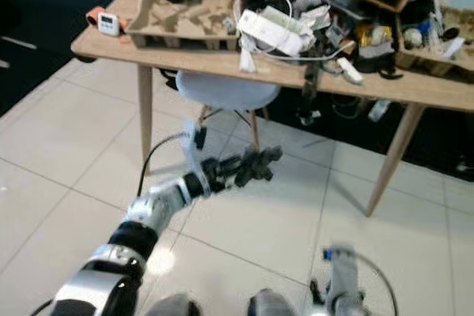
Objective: Picking trash to rubbish bin
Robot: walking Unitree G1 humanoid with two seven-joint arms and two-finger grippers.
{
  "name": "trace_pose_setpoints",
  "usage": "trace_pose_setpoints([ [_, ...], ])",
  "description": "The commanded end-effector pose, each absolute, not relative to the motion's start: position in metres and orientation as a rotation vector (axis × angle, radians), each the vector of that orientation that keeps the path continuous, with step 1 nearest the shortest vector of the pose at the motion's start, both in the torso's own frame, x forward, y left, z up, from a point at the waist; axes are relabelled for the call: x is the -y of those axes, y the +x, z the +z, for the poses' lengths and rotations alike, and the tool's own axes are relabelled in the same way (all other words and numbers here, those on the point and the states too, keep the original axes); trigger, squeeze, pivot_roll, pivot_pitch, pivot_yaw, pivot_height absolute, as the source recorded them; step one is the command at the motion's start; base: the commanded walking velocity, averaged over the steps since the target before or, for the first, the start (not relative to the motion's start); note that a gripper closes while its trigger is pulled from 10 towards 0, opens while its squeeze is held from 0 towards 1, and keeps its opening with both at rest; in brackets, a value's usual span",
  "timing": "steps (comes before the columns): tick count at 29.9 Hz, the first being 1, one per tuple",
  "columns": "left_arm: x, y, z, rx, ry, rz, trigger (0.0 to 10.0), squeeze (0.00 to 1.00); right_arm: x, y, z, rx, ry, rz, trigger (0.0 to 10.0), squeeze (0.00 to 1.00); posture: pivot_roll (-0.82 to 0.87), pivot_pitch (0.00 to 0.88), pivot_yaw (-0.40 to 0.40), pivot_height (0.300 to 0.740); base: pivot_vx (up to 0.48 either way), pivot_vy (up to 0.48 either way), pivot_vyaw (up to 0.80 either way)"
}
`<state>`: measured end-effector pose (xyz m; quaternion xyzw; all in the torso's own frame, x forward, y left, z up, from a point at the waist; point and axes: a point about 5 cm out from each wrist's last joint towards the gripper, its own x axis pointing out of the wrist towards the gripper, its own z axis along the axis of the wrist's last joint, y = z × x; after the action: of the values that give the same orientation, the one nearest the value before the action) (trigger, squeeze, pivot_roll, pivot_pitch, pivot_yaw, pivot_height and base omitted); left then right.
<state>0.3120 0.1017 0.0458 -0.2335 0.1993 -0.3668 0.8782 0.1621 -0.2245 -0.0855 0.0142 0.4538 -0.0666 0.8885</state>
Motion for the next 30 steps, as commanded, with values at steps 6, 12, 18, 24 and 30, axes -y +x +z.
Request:
trace_pose_setpoints([
  [6,-0.134,0.298,0.010,-0.549,-0.353,-0.505,10.0,0.00,0.228,0.148,-0.091,-0.991,0.074,-0.202,10.0,0.00,0.10,0.110,-0.051,0.740,0.000,0.000,-0.79],
  [12,-0.192,0.249,-0.040,-0.795,-0.173,-0.183,10.0,0.00,0.232,0.135,-0.096,-1.037,0.093,-0.257,10.0,0.00,0.10,0.104,-0.054,0.740,0.000,0.000,-0.79],
  [18,-0.213,0.213,-0.063,-0.929,-0.057,-0.065,10.0,0.00,0.235,0.125,-0.098,-1.068,0.102,-0.296,10.0,0.00,0.09,0.101,-0.056,0.740,0.000,0.000,-0.79],
  [24,-0.210,0.196,-0.074,-0.977,0.011,-0.052,10.0,0.00,0.232,0.114,-0.103,-1.112,0.112,-0.314,10.0,0.00,0.09,0.092,-0.058,0.740,0.000,0.000,-0.80],
  [30,-0.198,0.196,-0.076,-0.988,0.011,-0.083,10.0,0.00,0.227,0.109,-0.105,-1.133,0.118,-0.313,10.0,0.00,0.09,0.085,-0.053,0.740,0.000,0.000,-0.80],
])
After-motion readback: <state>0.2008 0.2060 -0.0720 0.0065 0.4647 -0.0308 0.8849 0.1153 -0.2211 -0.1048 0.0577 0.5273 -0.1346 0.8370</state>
